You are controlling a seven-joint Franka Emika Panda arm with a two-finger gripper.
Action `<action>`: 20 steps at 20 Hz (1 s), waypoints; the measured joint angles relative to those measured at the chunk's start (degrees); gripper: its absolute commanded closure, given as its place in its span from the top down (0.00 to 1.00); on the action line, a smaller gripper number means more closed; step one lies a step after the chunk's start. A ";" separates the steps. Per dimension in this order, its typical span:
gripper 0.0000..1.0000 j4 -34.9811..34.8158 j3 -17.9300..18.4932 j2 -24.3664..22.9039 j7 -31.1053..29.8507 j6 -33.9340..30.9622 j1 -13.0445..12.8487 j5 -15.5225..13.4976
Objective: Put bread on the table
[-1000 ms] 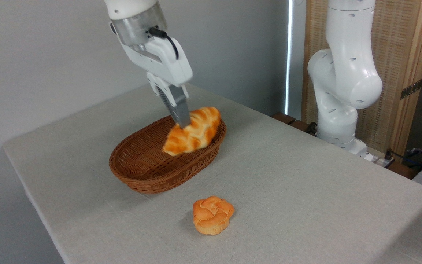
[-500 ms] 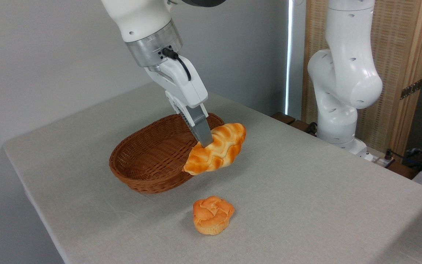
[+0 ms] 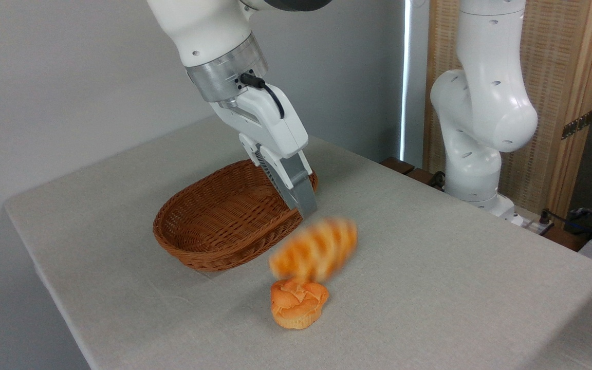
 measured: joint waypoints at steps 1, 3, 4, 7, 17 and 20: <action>1.00 0.00 0.00 0.00 0.00 0.00 0.00 0.00; 1.00 0.00 0.00 0.00 0.00 0.00 0.00 0.00; 1.00 0.00 0.00 0.00 0.00 0.00 0.00 0.00; 1.00 0.00 0.00 0.00 0.00 0.00 0.00 0.00; 1.00 3.01 -1.39 -0.40 -0.33 0.95 -0.75 -0.01; 1.00 3.44 -2.72 -0.46 -5.00 5.70 -0.98 -0.97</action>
